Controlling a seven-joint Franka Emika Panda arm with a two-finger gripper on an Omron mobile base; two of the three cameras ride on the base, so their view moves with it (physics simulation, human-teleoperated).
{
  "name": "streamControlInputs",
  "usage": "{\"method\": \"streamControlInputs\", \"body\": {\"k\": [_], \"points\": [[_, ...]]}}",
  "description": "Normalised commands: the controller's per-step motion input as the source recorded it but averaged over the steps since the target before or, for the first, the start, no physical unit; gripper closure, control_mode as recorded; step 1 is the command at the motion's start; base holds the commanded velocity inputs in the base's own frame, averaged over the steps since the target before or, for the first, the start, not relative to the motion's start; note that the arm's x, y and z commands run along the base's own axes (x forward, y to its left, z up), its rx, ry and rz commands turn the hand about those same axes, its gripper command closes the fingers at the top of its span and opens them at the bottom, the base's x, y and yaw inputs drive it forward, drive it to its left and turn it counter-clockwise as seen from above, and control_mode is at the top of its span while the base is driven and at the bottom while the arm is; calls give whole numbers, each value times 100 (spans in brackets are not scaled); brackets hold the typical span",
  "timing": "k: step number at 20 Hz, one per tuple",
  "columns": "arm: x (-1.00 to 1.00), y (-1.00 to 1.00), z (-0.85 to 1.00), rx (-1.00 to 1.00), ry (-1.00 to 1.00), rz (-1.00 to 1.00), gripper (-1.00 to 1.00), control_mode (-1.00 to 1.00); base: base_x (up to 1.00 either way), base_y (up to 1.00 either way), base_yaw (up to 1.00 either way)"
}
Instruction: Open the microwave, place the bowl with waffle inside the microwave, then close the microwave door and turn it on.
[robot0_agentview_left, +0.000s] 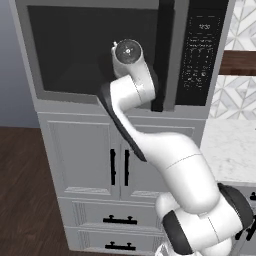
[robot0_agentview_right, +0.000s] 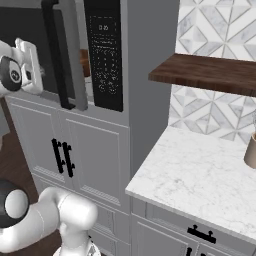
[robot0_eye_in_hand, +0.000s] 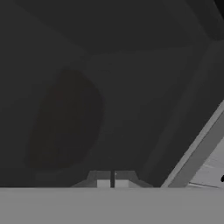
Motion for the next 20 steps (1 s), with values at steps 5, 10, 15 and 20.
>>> {"method": "streamControlInputs", "body": {"k": [5,10,15,20], "points": [[100,-80,-42,0,-1,0,100,-100,0,0,0],[100,-37,-70,-8,-1,-1,100,-100,0,0,0],[81,59,-90,-22,9,0,100,-100,0,0,0],[6,100,-66,-27,18,0,100,-100,0,0,0]]}}
